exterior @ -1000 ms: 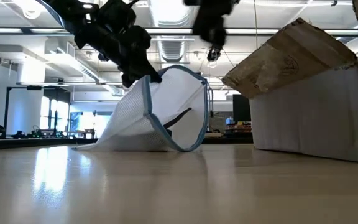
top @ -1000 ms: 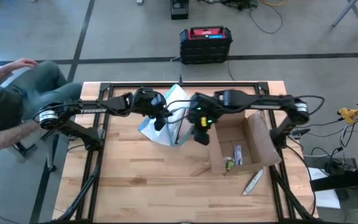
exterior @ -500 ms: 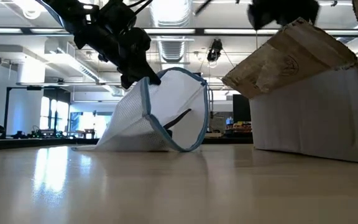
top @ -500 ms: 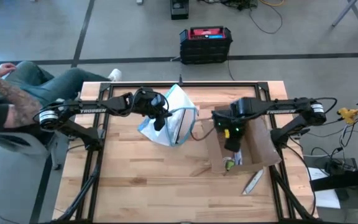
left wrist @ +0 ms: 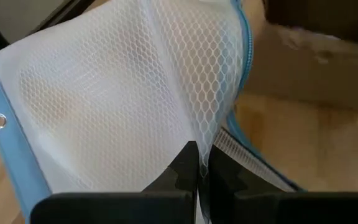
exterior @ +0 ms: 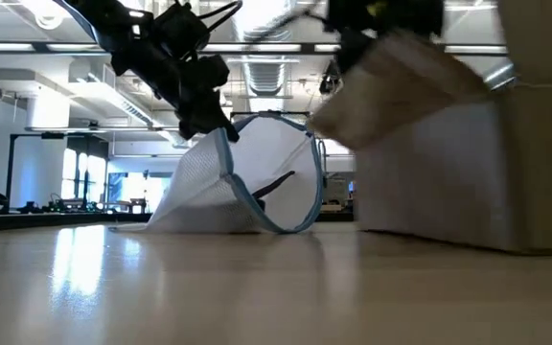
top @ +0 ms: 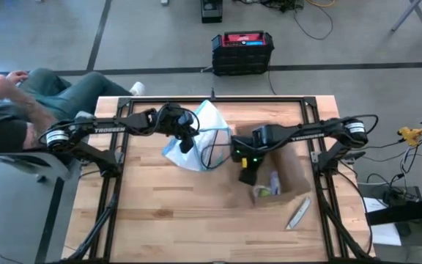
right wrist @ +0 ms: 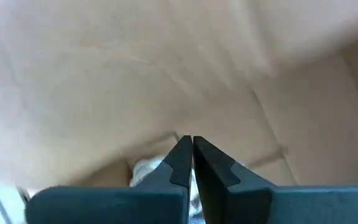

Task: Pack items into zip bag
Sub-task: Put the green charger adapter into the blue transparent zip bag

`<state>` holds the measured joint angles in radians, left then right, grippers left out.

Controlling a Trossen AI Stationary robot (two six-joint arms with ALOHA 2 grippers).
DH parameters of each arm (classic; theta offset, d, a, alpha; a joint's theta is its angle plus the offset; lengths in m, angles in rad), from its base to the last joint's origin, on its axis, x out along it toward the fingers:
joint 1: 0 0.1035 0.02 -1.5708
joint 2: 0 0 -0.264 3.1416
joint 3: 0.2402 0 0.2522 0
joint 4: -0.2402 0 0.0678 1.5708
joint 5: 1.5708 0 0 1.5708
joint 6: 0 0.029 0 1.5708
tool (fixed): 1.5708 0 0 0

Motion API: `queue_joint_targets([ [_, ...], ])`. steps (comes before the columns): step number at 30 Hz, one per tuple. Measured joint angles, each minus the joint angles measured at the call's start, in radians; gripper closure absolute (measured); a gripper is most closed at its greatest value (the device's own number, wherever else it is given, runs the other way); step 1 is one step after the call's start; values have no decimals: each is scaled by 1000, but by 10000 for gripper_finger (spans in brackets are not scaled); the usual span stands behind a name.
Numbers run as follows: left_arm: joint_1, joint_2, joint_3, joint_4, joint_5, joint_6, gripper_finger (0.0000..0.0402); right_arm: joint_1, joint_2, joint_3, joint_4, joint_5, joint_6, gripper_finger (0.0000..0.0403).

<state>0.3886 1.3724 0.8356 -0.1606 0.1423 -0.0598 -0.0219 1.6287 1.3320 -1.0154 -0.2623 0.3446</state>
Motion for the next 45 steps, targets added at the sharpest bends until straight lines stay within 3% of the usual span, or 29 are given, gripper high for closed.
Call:
queue_joint_targets([
  [4,1,0,0,-18,-25,22,401,0,5,20,-85,25,12,403],
  [8,1,0,0,-15,-29,25,401,-14,8,-24,-128,27,163,394],
  [12,1,0,0,-12,-29,25,401,-17,25,-36,-58,14,329,350],
  [15,1,0,0,-12,-29,33,401,6,39,-35,11,-49,344,299],
  [20,1,0,0,-12,-29,61,401,84,72,-36,9,-35,101,222],
  [25,1,0,0,-10,-30,91,401,146,125,-36,59,34,-98,188],
  [29,1,0,0,-10,-30,103,401,153,204,-36,65,25,-181,184],
  [37,1,0,0,-12,-30,103,401,161,319,-33,67,-95,-268,200],
  [45,1,0,-11,-11,-30,101,401,157,330,-26,67,-36,-239,252],
])
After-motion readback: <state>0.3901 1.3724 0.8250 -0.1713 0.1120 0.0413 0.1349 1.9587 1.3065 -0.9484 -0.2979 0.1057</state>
